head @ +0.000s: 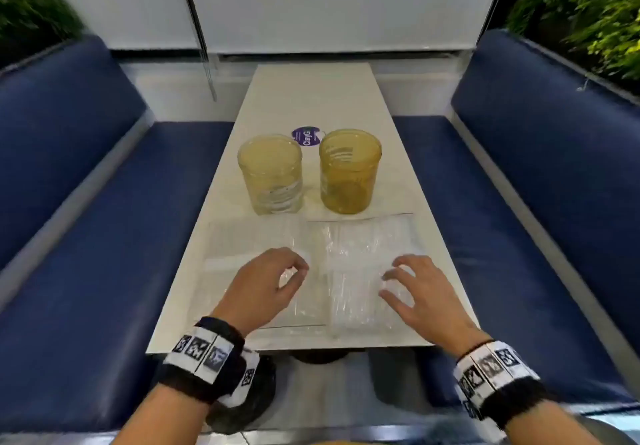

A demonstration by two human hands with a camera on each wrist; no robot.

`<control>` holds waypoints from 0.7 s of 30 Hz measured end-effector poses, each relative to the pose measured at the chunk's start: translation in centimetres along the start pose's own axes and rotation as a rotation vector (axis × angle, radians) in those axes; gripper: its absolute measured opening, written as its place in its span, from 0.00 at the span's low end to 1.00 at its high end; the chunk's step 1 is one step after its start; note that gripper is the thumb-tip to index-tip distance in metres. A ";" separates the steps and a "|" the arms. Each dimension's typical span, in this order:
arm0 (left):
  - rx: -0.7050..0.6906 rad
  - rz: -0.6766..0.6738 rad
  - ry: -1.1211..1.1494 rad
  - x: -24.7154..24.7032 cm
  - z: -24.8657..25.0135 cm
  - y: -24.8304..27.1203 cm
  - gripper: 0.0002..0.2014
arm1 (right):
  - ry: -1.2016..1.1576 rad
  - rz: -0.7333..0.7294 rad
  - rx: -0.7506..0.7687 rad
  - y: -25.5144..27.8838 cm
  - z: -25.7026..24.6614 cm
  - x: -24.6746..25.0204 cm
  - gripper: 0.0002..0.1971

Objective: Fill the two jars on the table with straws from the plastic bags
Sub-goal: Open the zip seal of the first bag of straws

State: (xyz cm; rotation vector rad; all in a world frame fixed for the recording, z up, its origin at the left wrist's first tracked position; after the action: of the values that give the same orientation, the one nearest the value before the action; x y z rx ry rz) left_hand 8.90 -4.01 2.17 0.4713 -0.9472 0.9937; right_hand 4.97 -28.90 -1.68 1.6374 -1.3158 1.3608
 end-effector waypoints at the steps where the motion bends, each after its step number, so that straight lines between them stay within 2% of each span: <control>1: -0.032 -0.053 -0.020 -1.7 0.7 -1.1 0.07 | 0.014 0.020 -0.126 -0.8 1.3 -0.1 0.19; 4: -0.002 -0.233 -0.093 -6.2 1.5 -3.4 0.12 | -0.044 -0.046 -0.658 -1.1 6.3 -0.6 0.29; 6: 0.020 -0.345 -0.142 -8.8 1.3 -4.2 0.17 | -0.235 -0.144 -0.838 -0.7 8.4 -2.6 0.33; 8: 0.034 -0.427 -0.182 -10.6 1.1 -4.4 0.20 | -0.419 -0.211 -0.906 -0.7 9.4 -4.1 0.36; 13: 0.020 -0.413 -0.122 -11.5 1.8 -4.7 0.19 | -0.807 -0.155 -0.943 -1.0 10.6 -5.7 0.36; 16: 0.034 -0.409 -0.164 -10.8 2.1 -5.0 0.18 | -0.861 -0.099 -0.845 -1.4 10.4 -4.6 0.25; 18: 0.062 -0.331 -0.227 -8.8 2.7 -5.7 0.16 | -0.854 -0.060 -0.756 -1.6 9.6 -3.0 0.21; 21: 0.046 -0.115 -0.276 -3.6 4.9 -7.3 0.13 | -0.854 0.097 -0.614 -1.5 8.5 1.0 0.14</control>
State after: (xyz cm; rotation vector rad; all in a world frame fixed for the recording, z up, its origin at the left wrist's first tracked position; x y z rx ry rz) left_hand 12.24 -12.90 2.25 0.7069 -1.1319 0.8610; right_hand 9.12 -36.40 -2.85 1.7416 -2.0375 0.1688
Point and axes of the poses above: each hand's wrist, its own y-axis away from the middle knuckle, its own x-axis out of the back of the hand, z = x × y, the point moved 10 cm from there along -y, towards the middle knuckle, and after that the axes turned 10 degrees about -z, right-handed, at the moved point
